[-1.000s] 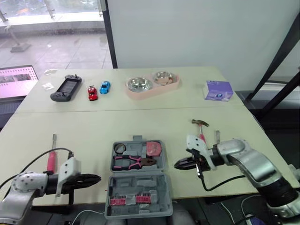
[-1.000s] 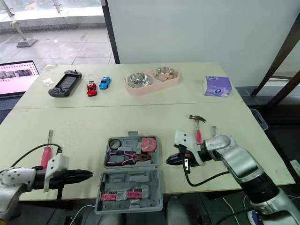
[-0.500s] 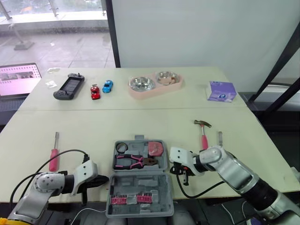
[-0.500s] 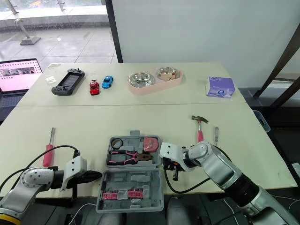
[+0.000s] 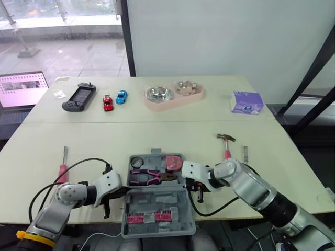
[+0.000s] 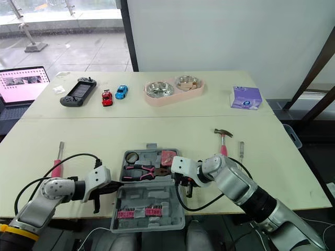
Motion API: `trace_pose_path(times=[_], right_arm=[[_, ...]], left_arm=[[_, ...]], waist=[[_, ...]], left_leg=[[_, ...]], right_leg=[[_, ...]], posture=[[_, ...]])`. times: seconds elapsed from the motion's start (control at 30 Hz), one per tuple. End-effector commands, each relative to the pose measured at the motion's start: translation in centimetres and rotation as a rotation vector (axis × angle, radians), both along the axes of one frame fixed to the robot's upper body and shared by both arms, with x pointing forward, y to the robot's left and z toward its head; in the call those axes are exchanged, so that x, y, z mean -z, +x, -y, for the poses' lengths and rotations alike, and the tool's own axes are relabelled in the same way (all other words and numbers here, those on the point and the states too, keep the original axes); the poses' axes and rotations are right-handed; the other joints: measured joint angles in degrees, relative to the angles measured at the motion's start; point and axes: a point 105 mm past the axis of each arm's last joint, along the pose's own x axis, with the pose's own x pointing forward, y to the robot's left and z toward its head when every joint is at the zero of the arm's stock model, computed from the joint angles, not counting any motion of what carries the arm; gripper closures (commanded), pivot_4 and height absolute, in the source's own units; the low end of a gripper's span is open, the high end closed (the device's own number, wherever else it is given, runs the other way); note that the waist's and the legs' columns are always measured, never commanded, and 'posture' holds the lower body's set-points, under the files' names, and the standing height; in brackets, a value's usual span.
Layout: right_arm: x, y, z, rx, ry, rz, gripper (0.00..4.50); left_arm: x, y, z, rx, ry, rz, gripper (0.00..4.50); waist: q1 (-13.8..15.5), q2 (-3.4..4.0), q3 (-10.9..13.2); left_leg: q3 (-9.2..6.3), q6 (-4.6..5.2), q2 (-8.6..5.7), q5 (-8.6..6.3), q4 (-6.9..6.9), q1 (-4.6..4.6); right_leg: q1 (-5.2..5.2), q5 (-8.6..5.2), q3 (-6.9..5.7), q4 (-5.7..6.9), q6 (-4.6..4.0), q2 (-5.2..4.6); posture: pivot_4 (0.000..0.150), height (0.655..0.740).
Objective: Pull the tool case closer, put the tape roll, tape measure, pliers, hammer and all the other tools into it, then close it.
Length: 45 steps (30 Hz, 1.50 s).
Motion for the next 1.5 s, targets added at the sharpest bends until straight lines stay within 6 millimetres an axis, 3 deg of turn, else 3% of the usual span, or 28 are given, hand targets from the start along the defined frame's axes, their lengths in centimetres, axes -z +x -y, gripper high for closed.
trace_pose_path(times=[0.03, 0.27, 0.43, 0.53, 1.03, 1.5], right_arm=[[-1.9, 0.4, -2.3, -0.074, 0.074, 0.064, 4.5], [-2.3, 3.6, -1.8, -0.026, 0.042, 0.136, 4.5], [-2.9, 6.6, -1.4, 0.045, 0.044, 0.207, 4.5], [-2.9, 7.3, -1.2, 0.066, 0.049, 0.211, 4.5], [-1.5, 5.0, -0.4, 0.07, 0.035, 0.102, 4.5], [-1.3, 5.0, -0.1, 0.095, 0.031, 0.101, 4.5]], left_arm=[[-0.5, 1.1, 1.1, 0.016, -0.012, 0.03, 4.43], [-2.7, 5.8, 0.2, -0.029, -0.008, 0.113, 4.43], [-2.7, 7.0, -0.4, -0.037, 0.01, 0.125, 4.43], [-2.6, 7.0, -0.2, -0.032, 0.0, 0.125, 4.43], [-1.0, 5.8, 1.1, -0.006, -0.033, 0.089, 4.43], [-0.5, 5.6, 0.9, -0.01, -0.034, 0.079, 4.43]], waist=[[0.0, 0.0, 0.0], [-0.2, -0.06, 0.0], [-0.4, -0.07, 0.1], [-0.2, -0.07, 0.1], [0.1, -0.05, 0.1], [0.1, -0.05, 0.1]], left_leg=[[0.0, 0.0, 0.0, 0.0, 0.03, 0.0], [-0.02, 0.02, -0.02, 0.01, 0.08, -0.02], [-0.04, 0.09, 0.0, -0.03, -0.06, -0.07], [-0.08, 0.11, 0.02, -0.03, -0.29, -0.09], [-0.08, 0.11, 0.01, -0.03, -0.24, -0.1], [-0.09, 0.11, 0.01, -0.03, -0.16, -0.06]], right_leg=[[0.02, 0.0, 0.0, -0.02, 0.0, 0.0], [0.04, 0.03, 0.0, 0.05, 0.0, 0.01], [-0.01, 0.34, 0.02, 0.08, -0.01, 0.1], [-0.11, 0.28, 0.02, 0.09, 0.06, 0.15], [-0.02, 0.26, 0.03, 0.09, 0.08, 0.15], [0.05, 0.26, 0.03, 0.09, 0.08, 0.15]], posture=[[0.15, 0.7387], [0.15, 0.7387], [0.15, 0.7387], [0.15, 0.7387], [0.15, 0.7387], [0.15, 0.7387]])
